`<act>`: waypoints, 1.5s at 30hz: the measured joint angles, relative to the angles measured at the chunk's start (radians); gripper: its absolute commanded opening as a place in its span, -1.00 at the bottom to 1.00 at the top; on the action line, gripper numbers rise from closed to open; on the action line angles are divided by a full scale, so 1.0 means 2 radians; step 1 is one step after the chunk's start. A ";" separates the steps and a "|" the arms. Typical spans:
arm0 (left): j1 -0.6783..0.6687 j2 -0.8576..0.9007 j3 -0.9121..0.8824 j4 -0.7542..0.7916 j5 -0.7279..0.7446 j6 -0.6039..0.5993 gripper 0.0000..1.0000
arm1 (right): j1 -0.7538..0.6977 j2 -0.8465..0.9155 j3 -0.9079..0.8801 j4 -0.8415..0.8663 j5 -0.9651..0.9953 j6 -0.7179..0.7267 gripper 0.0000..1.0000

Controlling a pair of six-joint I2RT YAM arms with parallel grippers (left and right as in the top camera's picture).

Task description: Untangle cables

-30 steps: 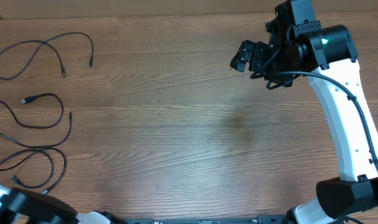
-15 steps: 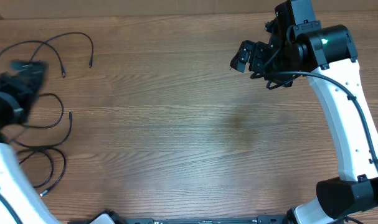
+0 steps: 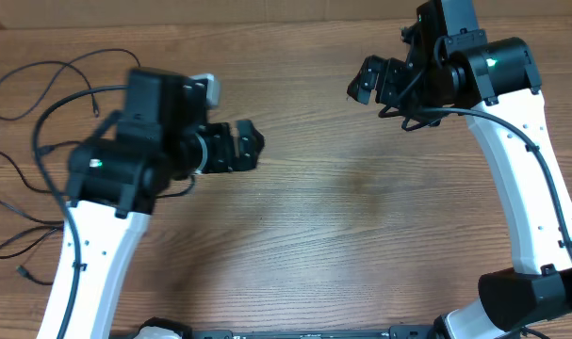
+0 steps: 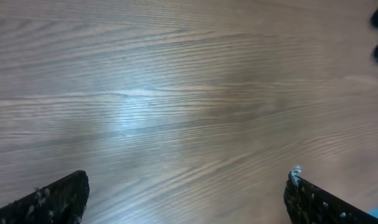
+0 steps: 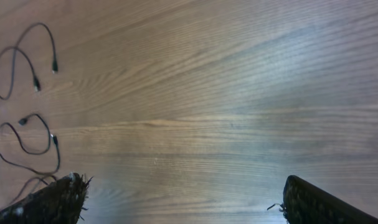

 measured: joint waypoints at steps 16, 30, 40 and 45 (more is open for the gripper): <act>-0.025 0.001 0.000 0.000 -0.077 0.008 0.99 | 0.001 -0.042 0.000 -0.066 -0.034 0.003 1.00; -0.025 0.001 0.000 0.000 -0.080 0.008 0.99 | 0.121 -0.223 -0.007 -0.172 0.128 0.087 1.00; -0.025 0.001 0.000 0.000 -0.080 0.008 0.99 | 0.200 -0.338 -0.099 -0.172 0.172 0.165 1.00; -0.025 0.001 0.000 0.000 -0.080 0.008 0.99 | 0.201 -0.361 -0.134 -0.174 0.148 0.178 1.00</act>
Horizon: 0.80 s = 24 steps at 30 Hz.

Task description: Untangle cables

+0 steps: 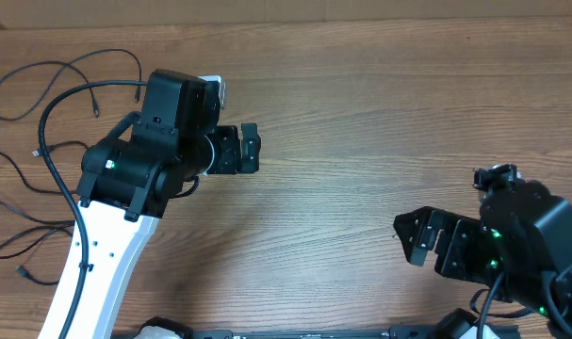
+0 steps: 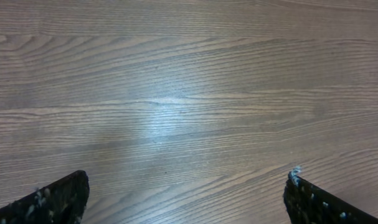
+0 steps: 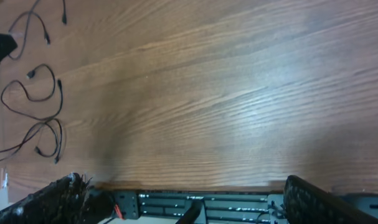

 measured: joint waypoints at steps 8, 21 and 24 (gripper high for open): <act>0.000 0.000 0.000 0.000 0.000 0.000 0.99 | 0.000 0.012 -0.005 0.001 -0.006 -0.002 1.00; 0.000 0.000 0.000 0.000 0.000 0.000 0.99 | -0.002 -0.002 -0.039 0.076 0.032 -0.057 1.00; 0.000 0.000 0.000 0.000 0.000 0.000 0.99 | -0.020 -0.029 -0.081 0.120 0.032 -0.089 1.00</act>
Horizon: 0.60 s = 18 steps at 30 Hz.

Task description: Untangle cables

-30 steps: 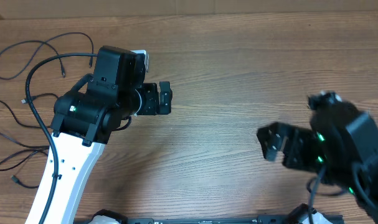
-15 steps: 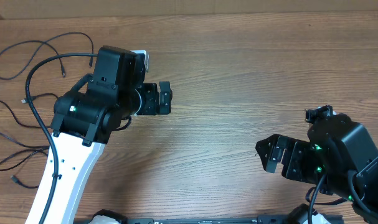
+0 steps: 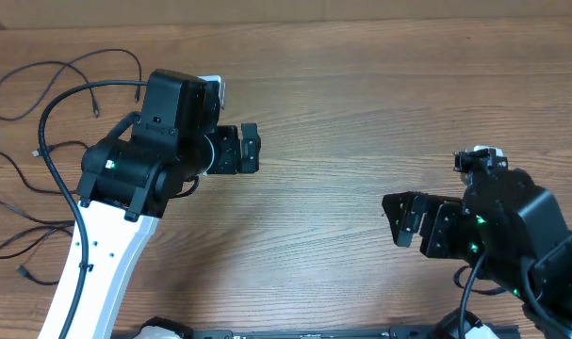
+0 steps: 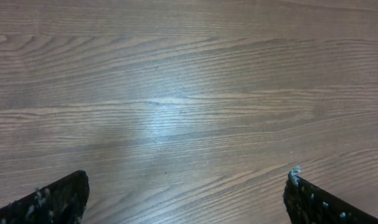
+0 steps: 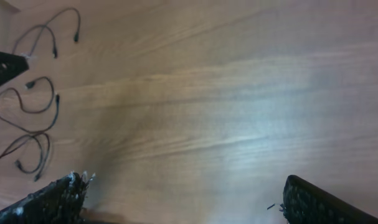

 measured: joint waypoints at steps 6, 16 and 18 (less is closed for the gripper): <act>0.000 0.000 0.000 0.000 -0.002 0.000 0.99 | -0.085 -0.113 -0.125 0.086 -0.019 -0.043 1.00; 0.000 0.000 0.000 0.000 -0.003 0.000 0.99 | -0.230 -0.293 -0.338 0.280 -0.115 -0.187 1.00; 0.000 0.000 0.000 0.000 -0.003 0.000 0.99 | -0.237 -0.316 -0.371 0.309 -0.123 -0.204 1.00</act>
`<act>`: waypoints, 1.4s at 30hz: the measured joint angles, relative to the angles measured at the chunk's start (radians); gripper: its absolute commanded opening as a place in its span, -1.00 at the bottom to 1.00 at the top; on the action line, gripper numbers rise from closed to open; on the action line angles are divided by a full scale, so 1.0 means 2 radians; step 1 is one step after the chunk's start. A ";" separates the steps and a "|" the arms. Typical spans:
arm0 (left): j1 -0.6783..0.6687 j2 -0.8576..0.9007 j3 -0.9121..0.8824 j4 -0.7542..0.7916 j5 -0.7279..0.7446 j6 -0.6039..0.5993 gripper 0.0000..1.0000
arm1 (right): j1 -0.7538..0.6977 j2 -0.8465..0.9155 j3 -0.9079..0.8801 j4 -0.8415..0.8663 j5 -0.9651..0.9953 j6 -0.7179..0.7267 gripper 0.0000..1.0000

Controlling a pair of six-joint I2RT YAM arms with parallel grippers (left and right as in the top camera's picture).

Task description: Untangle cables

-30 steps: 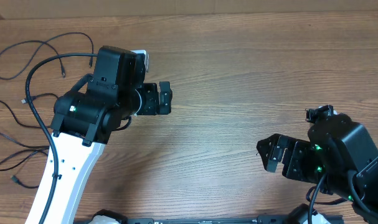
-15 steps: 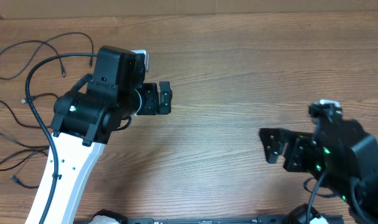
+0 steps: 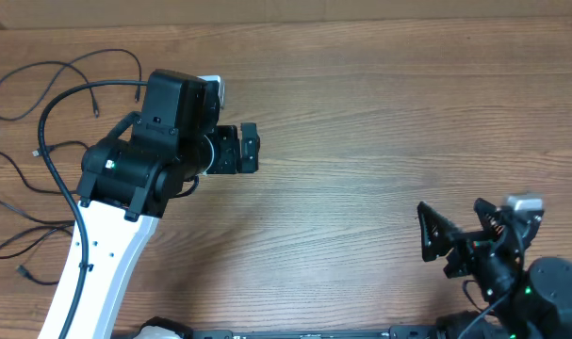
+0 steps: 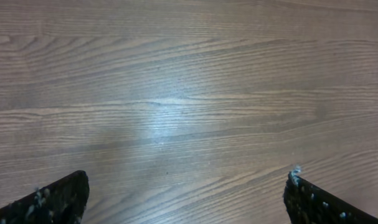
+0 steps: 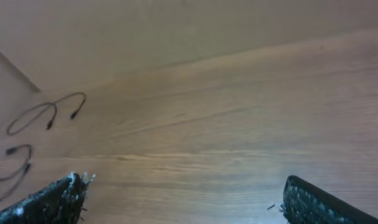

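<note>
Several thin black cables (image 3: 71,68) lie spread over the left end of the wooden table (image 3: 361,113), apart from one another, with small plugs at their ends. Two of them, cables (image 5: 47,112), show far off at the left of the right wrist view. My left gripper (image 3: 252,149) hangs open over bare wood right of the cables; the left wrist view shows its fingertips (image 4: 59,198) wide apart with nothing between them. My right gripper (image 3: 455,234) is open near the front right corner, far from the cables, its fingertips (image 5: 313,200) holding nothing.
The left arm's own black lead (image 3: 50,141) loops beside the cables. The table's front edge (image 3: 361,330) runs just under the right arm's base. A pale wall (image 5: 145,31) stands behind the table's far edge.
The right arm has drawn back toward the front right corner and its camera now looks more level across the table. The left arm and the cables have not moved.
At first my right gripper was at the back right and the left arm was blurred in motion, both open. By 1.4 s ago the right gripper was down at the front right and the left arm stood still. The right arm has shifted twice since; the cables lie unchanged.
</note>
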 measured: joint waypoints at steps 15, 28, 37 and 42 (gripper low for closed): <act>0.000 0.000 0.000 0.000 0.000 0.000 0.99 | -0.015 -0.126 -0.240 0.322 -0.013 -0.056 1.00; 0.000 0.000 0.000 0.000 0.000 0.000 0.99 | -0.026 -0.151 -0.334 0.432 -0.010 -0.056 1.00; 0.000 0.000 0.000 0.000 0.000 0.000 0.99 | -0.045 -0.151 -0.374 0.465 -0.004 -0.056 1.00; 0.000 0.000 0.000 0.000 0.000 0.000 0.99 | -0.045 -0.151 -0.374 0.432 0.008 -0.056 1.00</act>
